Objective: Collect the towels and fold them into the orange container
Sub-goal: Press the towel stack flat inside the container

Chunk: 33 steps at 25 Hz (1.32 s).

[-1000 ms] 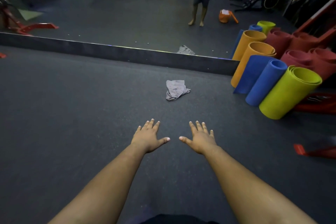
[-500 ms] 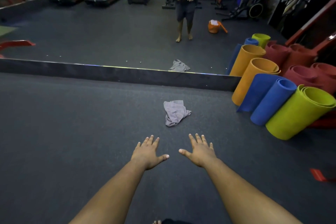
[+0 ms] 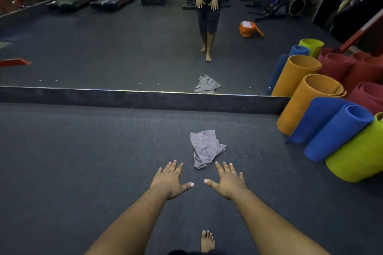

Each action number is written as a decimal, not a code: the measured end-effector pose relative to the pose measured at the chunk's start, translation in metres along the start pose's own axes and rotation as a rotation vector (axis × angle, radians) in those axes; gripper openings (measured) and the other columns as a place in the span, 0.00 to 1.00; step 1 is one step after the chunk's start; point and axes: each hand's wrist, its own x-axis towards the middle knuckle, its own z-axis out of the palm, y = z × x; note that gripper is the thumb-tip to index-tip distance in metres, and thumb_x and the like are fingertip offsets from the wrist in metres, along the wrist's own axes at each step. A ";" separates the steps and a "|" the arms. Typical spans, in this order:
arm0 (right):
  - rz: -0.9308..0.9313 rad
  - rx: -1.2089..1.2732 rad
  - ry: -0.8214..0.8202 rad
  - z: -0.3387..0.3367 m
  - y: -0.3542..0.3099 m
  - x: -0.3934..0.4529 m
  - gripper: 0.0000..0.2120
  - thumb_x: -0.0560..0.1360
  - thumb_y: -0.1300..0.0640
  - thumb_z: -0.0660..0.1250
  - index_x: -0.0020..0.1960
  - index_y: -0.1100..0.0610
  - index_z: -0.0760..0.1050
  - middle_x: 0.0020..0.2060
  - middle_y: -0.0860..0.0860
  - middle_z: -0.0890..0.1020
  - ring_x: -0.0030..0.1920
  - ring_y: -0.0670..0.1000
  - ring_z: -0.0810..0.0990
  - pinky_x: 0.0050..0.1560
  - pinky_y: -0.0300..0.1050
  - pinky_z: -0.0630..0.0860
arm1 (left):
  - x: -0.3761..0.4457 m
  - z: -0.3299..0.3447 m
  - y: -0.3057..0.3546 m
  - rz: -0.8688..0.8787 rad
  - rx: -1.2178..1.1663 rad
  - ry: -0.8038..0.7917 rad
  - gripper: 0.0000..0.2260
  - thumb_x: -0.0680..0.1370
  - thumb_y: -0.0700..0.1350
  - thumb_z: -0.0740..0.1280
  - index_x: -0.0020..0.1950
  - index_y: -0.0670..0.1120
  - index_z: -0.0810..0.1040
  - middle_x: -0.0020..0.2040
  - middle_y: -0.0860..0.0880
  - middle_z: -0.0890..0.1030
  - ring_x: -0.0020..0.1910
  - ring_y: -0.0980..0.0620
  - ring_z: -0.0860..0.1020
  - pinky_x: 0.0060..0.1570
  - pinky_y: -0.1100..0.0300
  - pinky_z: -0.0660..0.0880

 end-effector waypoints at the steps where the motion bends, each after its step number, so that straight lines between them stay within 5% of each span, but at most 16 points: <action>1: -0.002 -0.003 -0.013 -0.009 -0.001 0.021 0.49 0.73 0.22 0.53 0.83 0.47 0.43 0.83 0.51 0.46 0.82 0.55 0.42 0.78 0.67 0.46 | 0.021 -0.010 -0.003 -0.003 0.006 -0.012 0.45 0.76 0.76 0.54 0.84 0.52 0.45 0.84 0.48 0.45 0.83 0.48 0.47 0.80 0.45 0.47; 16: 0.247 0.054 -0.292 -0.014 -0.008 0.352 0.48 0.74 0.22 0.52 0.83 0.46 0.42 0.83 0.50 0.46 0.82 0.55 0.43 0.79 0.65 0.46 | 0.378 -0.019 -0.094 0.053 -0.064 -0.396 0.45 0.76 0.74 0.55 0.84 0.50 0.46 0.84 0.47 0.45 0.83 0.47 0.47 0.80 0.46 0.48; 23: 0.293 0.075 -0.369 0.132 0.048 0.545 0.40 0.78 0.31 0.58 0.82 0.51 0.54 0.80 0.54 0.60 0.80 0.57 0.55 0.76 0.63 0.57 | 0.575 0.125 -0.135 0.058 -0.023 -0.575 0.45 0.77 0.74 0.55 0.84 0.49 0.45 0.84 0.46 0.46 0.83 0.45 0.48 0.80 0.44 0.50; 28: 0.170 -0.079 -0.354 0.265 0.110 0.691 0.31 0.81 0.44 0.64 0.79 0.53 0.59 0.70 0.57 0.74 0.70 0.60 0.71 0.66 0.55 0.68 | 0.697 0.268 -0.158 0.046 0.022 -0.589 0.46 0.77 0.74 0.55 0.84 0.49 0.43 0.84 0.45 0.45 0.83 0.44 0.47 0.79 0.44 0.50; 33: 0.095 -0.233 -0.329 0.371 0.151 0.793 0.17 0.81 0.58 0.64 0.69 0.55 0.68 0.62 0.58 0.77 0.61 0.62 0.78 0.58 0.55 0.73 | 0.762 0.375 -0.172 0.065 0.071 -0.679 0.45 0.77 0.73 0.56 0.84 0.51 0.41 0.84 0.48 0.41 0.83 0.46 0.45 0.79 0.46 0.49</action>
